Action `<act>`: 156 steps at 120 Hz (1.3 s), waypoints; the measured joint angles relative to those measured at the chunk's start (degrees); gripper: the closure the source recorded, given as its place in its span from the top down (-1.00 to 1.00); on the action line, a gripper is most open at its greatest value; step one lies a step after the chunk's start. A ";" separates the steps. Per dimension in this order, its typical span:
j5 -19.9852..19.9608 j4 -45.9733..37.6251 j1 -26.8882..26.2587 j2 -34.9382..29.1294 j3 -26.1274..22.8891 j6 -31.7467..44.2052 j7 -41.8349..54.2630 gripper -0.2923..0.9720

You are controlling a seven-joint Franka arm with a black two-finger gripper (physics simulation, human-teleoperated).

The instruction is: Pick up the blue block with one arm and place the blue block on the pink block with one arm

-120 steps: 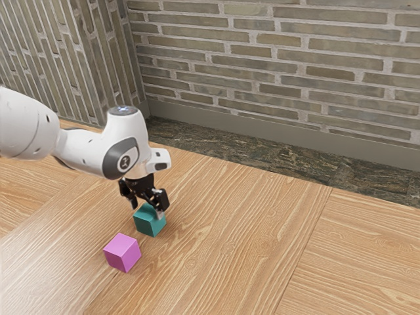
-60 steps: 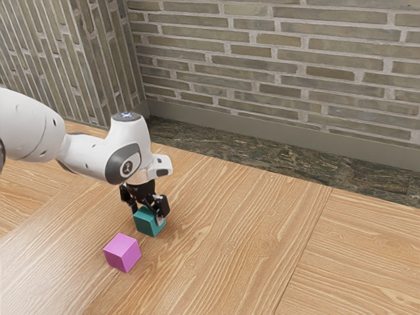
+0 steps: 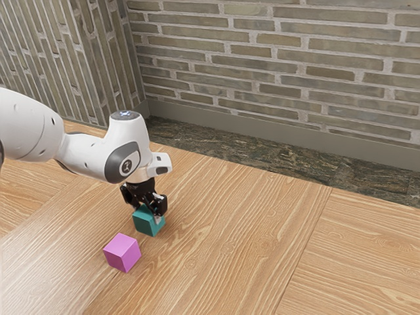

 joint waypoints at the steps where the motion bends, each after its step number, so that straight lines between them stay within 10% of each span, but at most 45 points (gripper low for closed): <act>1: 0.00 0.00 0.00 0.00 0.01 0.00 -0.01 0.12; 39: 0.16 -0.49 -0.02 -3.28 -0.39 -0.08 -0.52 0.03; 68: 0.94 -9.91 1.66 -18.48 -3.22 -1.37 -1.13 0.00; 98: 1.16 -19.06 26.39 -30.37 -27.52 -3.68 -1.68 -0.02; 156: -0.06 -25.46 26.91 -35.58 -28.91 -4.58 -2.35 -0.03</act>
